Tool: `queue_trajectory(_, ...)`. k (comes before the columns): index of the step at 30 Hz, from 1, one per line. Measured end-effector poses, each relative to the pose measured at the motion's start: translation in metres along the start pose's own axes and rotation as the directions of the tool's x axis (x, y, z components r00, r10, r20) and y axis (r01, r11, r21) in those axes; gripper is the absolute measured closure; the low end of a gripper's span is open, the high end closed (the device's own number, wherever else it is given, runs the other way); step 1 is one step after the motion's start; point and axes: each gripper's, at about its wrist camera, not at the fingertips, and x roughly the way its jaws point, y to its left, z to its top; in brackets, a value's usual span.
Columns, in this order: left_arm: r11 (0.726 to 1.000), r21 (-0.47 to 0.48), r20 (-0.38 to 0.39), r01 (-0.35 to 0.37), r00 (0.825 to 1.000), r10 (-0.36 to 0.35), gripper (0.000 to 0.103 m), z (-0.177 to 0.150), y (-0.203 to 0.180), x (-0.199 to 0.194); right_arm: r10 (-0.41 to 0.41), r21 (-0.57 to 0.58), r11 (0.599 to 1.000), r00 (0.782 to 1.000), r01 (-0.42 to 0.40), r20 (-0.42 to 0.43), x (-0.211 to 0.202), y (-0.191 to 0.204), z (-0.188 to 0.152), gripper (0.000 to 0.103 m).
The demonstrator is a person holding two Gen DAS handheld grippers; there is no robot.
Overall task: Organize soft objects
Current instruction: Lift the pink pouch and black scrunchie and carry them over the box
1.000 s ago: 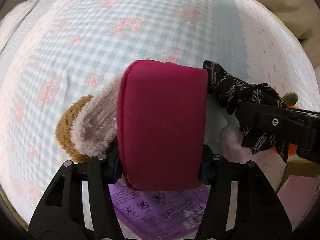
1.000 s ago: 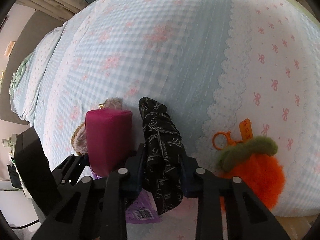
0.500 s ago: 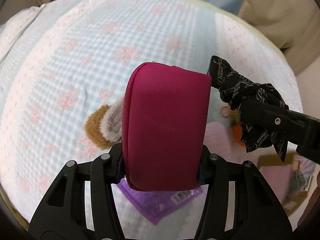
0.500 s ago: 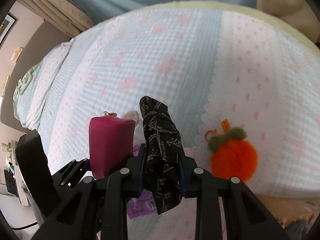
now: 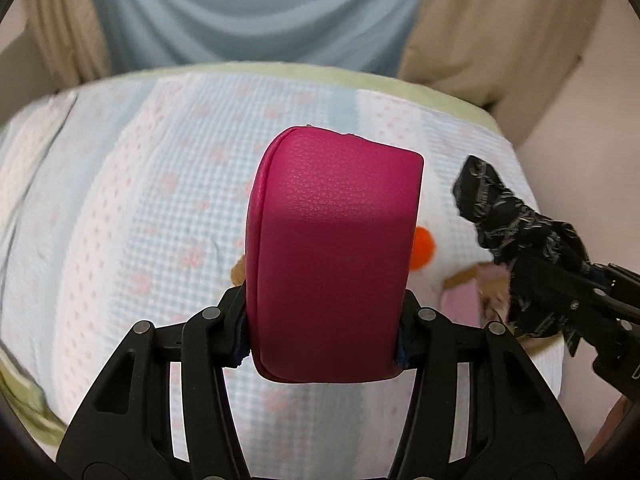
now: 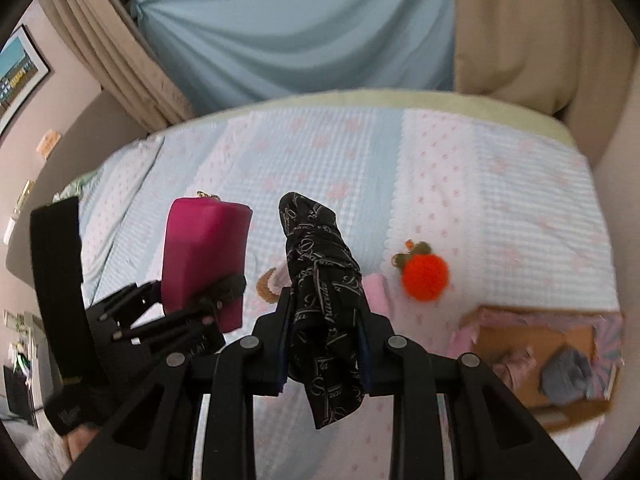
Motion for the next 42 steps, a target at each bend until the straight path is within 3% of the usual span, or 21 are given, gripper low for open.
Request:
queue_trajectory(6,0.988,0.150,0.030,0.040,0.999,-0.045,0.055,-0.007,-0.028,-0.053,-0.042,0.123,0.992,0.996,0.032,0.076,-0.059,-0.009,-0.028,0.078)
queue_trajectory(13,0.981,0.178,0.076,0.073,0.993,-0.088,0.055,-0.022,-0.077,-0.090,-0.106,0.141,0.986,0.986,0.087,0.130,-0.112,-0.036,-0.051,0.078)
queue_trajectory(24,0.976,0.184,0.067,0.116,0.989,-0.130,0.055,-0.043,-0.194,-0.078,-0.150,0.198,0.973,0.976,0.117,0.158,-0.172,-0.140,-0.079,0.078)
queue_trajectory(31,0.979,0.165,-0.001,0.122,0.992,-0.124,0.055,-0.053,-0.255,-0.035,-0.139,0.195,0.974,0.986,0.118,0.095,-0.163,-0.203,-0.079,0.078)
queue_trajectory(37,0.978,0.177,-0.095,0.109,0.991,-0.093,0.055,-0.068,-0.286,0.013,-0.080,0.253,0.965,0.997,0.072,0.020,-0.116,-0.263,-0.084,0.078)
queue_trajectory(42,0.982,0.170,-0.181,0.085,0.982,-0.053,0.055,-0.077,-0.304,0.062,-0.047,0.299,0.953,0.998,0.058,-0.043,-0.080,-0.292,-0.093,0.078)
